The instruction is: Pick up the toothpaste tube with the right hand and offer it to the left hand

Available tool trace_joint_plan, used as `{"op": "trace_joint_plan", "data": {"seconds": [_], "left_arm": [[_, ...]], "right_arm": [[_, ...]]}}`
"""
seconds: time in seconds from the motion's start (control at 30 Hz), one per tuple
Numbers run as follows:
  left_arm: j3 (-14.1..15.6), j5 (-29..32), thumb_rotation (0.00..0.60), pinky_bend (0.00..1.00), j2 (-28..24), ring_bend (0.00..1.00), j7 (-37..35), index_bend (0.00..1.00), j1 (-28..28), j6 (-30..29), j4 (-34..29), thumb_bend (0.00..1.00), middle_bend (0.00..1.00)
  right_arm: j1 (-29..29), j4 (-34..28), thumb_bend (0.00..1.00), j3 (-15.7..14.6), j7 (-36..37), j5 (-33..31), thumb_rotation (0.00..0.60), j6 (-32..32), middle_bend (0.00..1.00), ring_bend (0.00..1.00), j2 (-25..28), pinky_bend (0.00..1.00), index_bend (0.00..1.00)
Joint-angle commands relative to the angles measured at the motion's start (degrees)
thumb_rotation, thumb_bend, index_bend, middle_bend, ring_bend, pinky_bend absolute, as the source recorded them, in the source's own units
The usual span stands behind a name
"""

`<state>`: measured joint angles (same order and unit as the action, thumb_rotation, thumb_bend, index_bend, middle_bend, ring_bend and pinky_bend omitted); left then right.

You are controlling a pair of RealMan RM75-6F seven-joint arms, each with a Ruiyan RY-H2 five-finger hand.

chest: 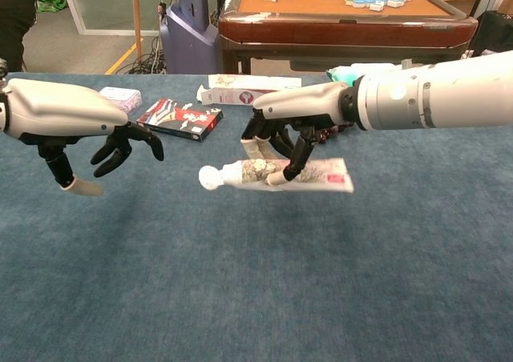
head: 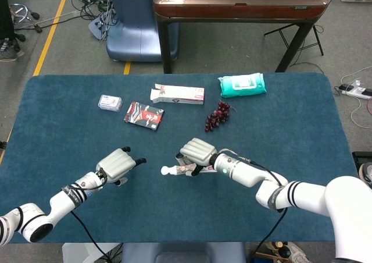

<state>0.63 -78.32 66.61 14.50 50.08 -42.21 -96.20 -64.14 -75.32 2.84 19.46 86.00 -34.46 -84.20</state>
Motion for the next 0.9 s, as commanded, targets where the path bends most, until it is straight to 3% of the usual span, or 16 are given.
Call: {"op": "trace_joint_plan", "data": {"seconds": [0.03, 0.1, 0.4, 0.5, 0.67, 0.77, 0.9], "left_arm": [[0.01, 0.21, 0.6, 0.18, -0.18, 0.53, 0.15, 0.19, -0.2, -0.11, -0.16, 0.25, 0.6], [0.02, 0.46, 0.6, 0.18, -0.31, 0.53, 0.32, 0.19, -0.31, -0.01, -0.22, 0.25, 0.6], [-0.18, 0.76, 0.6, 0.18, -0.2, 0.53, 0.79, 0.19, -0.56, 0.03, -0.39, 0.25, 0.6], [-0.36, 0.82, 0.6, 0.18, -0.32, 0.53, 0.65, 0.19, -0.71, -0.2, -0.38, 0.25, 0.6], [-0.73, 1.24, 0.6, 0.18, -0.68, 0.53, -0.16, 0.19, -1.54, -1.33, 0.0, 0.25, 0.6], [-1.16, 2.53, 0.6, 0.18, -0.82, 0.51, -0.69, 0.17, -2.77, -3.04, 0.47, 0.25, 0.57], [-1.98, 5.54, 0.6, 0.18, -0.81, 0.46, -1.4, 0.14, -5.85, -7.51, 1.41, 0.25, 0.5]], "right_arm": [[0.11, 0.56, 0.34, 0.56, -0.6, -0.79, 0.6, 0.0, 0.52, 0.53, -0.51, 0.46, 0.55], [-0.02, 0.88, 0.29, 0.99, -1.5, -1.5, 0.6, 0.3, 0.5, 0.52, -0.89, 0.44, 0.49], [-1.47, 0.61, 0.27, 2.76, -7.0, -5.52, 0.6, 3.59, 0.49, 0.49, -1.89, 0.42, 0.48], [-1.48, -0.28, 0.22, 3.52, -8.53, -6.84, 0.6, 3.54, 0.44, 0.43, -1.22, 0.39, 0.39], [0.39, -4.44, 0.16, 4.69, -11.91, -9.21, 0.6, 0.56, 0.28, 0.27, 3.3, 0.33, 0.17], [2.97, -7.58, 0.15, 4.83, -14.9, -11.03, 0.6, -3.08, 0.22, 0.22, 6.92, 0.3, 0.13], [7.51, -11.7, 0.14, 3.38, -20.56, -13.92, 0.6, -8.11, 0.21, 0.21, 12.21, 0.3, 0.13]]}}
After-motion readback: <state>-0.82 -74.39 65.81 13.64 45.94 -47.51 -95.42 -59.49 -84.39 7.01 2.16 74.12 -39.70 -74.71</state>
